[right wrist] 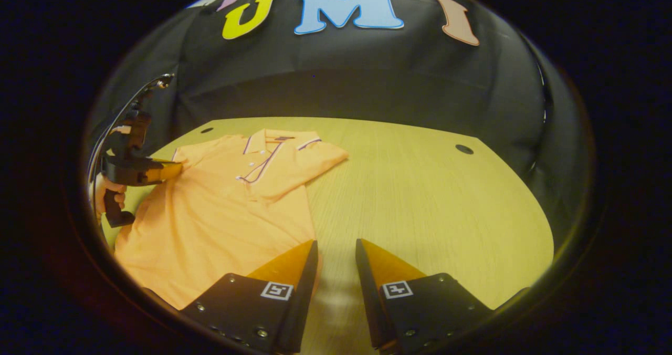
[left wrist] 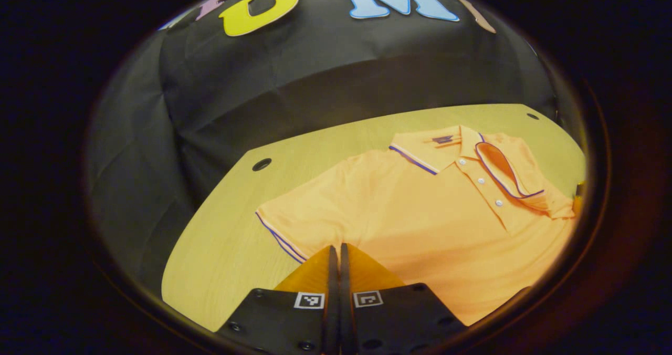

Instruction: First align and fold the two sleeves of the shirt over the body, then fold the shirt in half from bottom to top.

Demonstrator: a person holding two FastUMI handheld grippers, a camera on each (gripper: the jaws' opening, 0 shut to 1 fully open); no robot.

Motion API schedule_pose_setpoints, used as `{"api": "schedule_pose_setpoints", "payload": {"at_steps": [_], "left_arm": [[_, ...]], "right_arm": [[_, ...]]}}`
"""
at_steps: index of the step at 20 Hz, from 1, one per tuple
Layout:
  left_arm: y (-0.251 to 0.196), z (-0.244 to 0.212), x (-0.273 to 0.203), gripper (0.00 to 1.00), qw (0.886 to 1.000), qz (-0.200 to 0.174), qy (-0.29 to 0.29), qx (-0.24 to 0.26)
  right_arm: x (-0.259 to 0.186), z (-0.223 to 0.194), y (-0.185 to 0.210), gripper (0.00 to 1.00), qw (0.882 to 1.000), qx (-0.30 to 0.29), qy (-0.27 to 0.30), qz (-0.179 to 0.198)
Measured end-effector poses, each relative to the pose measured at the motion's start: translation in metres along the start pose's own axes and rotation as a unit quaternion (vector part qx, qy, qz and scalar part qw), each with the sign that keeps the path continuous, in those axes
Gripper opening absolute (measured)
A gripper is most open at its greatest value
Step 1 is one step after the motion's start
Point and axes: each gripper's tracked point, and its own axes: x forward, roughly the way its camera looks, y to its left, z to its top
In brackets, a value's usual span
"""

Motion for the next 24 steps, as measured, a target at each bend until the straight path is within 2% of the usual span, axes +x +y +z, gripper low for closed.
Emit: {"api": "schedule_pose_setpoints", "payload": {"at_steps": [3,4,5,7,9,12,14,15,16,17,18,21,24], "left_arm": [[-0.001,0.012,-0.003,0.06,1.000,0.002,-0.014,0.004],[0.000,0.020,-0.007,0.10,1.000,0.003,-0.025,0.008],[-0.002,0.029,-0.011,0.06,0.999,0.003,-0.034,0.013],[-0.014,0.044,-0.019,0.06,0.999,-0.005,-0.044,0.018],[-0.033,0.056,-0.022,0.06,0.998,-0.017,-0.049,0.020],[-0.069,0.064,-0.023,0.06,0.998,-0.042,-0.046,0.019],[-0.097,0.065,-0.023,0.10,0.997,-0.063,-0.038,0.018],[-0.113,0.066,-0.024,0.06,0.997,-0.071,-0.034,0.020],[-0.128,0.067,-0.024,0.06,0.996,-0.080,-0.032,0.024],[-0.140,0.068,-0.026,0.10,0.995,-0.087,-0.032,0.030],[-0.153,0.069,-0.028,0.06,0.994,-0.094,-0.032,0.037],[-0.190,0.065,-0.035,0.06,0.991,-0.121,-0.029,0.053],[-0.205,0.052,-0.030,0.06,0.991,-0.115,-0.014,0.061]], "right_arm": [[0.000,0.000,-0.002,0.48,1.000,0.005,0.001,-0.002],[0.001,-0.001,-0.002,0.48,1.000,0.007,0.002,-0.001],[0.001,-0.001,-0.002,0.49,1.000,0.007,0.001,-0.002],[0.000,0.000,-0.001,0.48,1.000,0.006,0.001,-0.004],[0.000,0.000,0.000,0.46,1.000,0.004,0.000,-0.005],[-0.003,-0.003,0.000,0.48,1.000,0.003,0.001,-0.004],[-0.006,-0.003,-0.003,0.48,1.000,0.005,0.000,-0.005],[-0.007,-0.004,-0.005,0.48,1.000,0.007,0.000,-0.005],[-0.008,-0.005,-0.007,0.47,1.000,0.008,0.001,-0.007],[-0.008,-0.006,-0.010,0.49,1.000,0.010,0.001,-0.009],[-0.008,-0.007,-0.013,0.47,1.000,0.010,0.002,-0.011],[-0.010,-0.012,-0.023,0.47,1.000,0.013,0.006,-0.021],[-0.012,-0.014,-0.028,0.48,1.000,0.020,0.005,-0.020]]}}
